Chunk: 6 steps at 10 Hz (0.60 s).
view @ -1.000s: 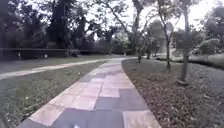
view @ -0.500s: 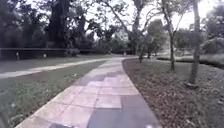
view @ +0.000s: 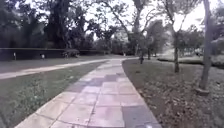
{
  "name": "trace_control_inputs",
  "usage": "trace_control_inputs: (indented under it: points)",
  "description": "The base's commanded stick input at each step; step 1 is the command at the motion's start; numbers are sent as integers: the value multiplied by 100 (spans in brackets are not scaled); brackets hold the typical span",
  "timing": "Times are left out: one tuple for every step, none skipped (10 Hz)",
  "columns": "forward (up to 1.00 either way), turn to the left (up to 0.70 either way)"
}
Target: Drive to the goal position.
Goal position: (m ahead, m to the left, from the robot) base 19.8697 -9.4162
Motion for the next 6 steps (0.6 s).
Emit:
trace_control_inputs:
  points:
    - [70, 0]
    - [70, 0]
    - [70, 0]
    - [70, 0]
    - [70, 0]
    - [70, 0]
